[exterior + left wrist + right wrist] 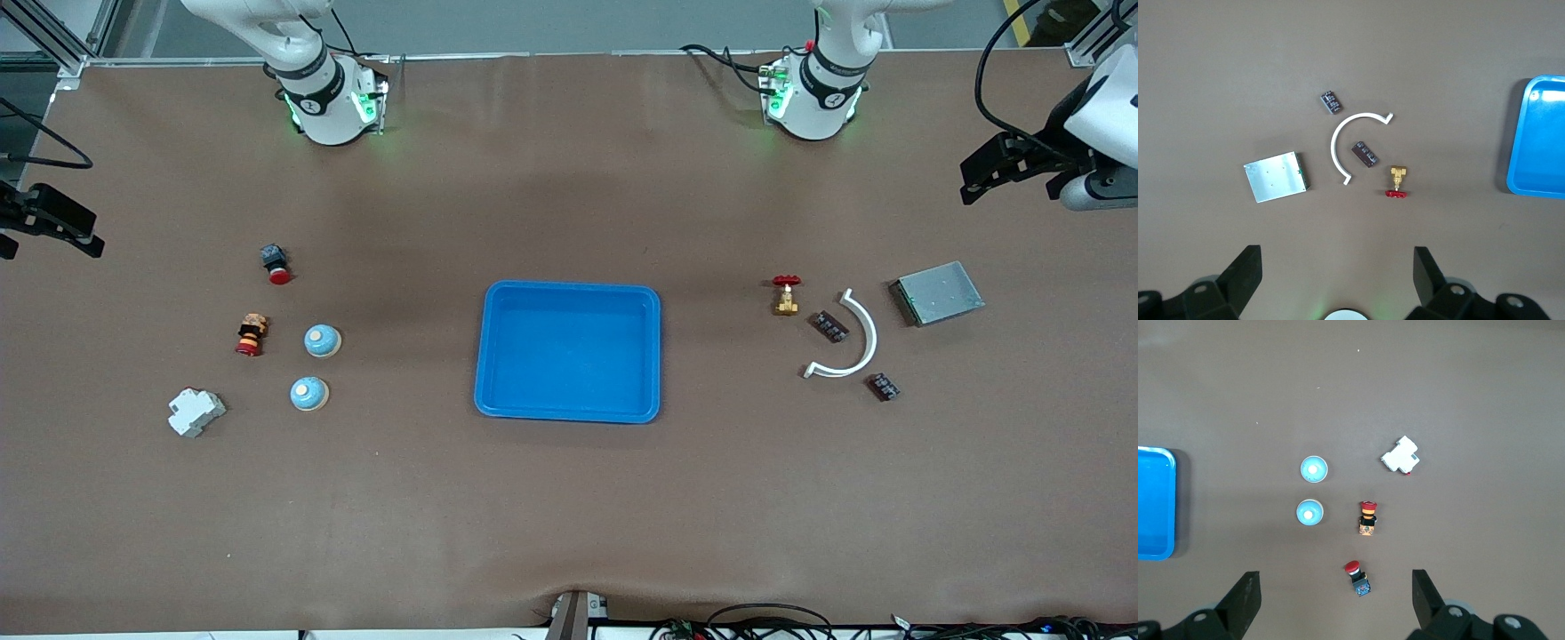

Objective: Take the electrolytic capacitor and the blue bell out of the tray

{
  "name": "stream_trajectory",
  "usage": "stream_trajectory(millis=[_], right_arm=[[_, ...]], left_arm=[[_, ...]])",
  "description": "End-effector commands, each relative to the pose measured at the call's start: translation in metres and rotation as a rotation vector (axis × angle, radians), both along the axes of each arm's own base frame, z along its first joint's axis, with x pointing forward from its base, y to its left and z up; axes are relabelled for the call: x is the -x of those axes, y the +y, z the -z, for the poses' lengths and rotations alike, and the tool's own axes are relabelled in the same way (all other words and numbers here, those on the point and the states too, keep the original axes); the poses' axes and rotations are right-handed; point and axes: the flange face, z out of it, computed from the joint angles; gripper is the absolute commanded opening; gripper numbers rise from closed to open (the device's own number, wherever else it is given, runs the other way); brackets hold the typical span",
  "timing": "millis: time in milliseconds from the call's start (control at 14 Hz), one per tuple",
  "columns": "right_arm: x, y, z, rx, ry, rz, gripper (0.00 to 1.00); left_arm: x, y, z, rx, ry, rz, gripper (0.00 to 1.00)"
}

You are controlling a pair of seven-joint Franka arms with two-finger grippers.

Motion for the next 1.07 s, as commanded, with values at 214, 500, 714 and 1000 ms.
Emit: stream_trajectory(millis=[214,500,714,1000], right_arm=[[0.005,0.001,-0.007,-0.017,-0.014,0.016,1.00],[0.006,0.002,-0.003,-0.067,0.003,0.055,1.00],[0.006,0.002,-0.001,-0.078,0.011,0.075,1.00],[0.010,0.002,0.005,-0.079,0.049,0.082,1.00]], left_arm=[[0.004,-0.010,-0.009,0.024,-0.006,0.031,1.00],[0.004,-0.010,-0.009,0.022,-0.006,0.031,1.00],[0.003,-0.006,-0.007,0.022,-0.003,0.022,1.00],[0.003,-0.004,-0.009,0.023,-0.007,0.007,1.00]])
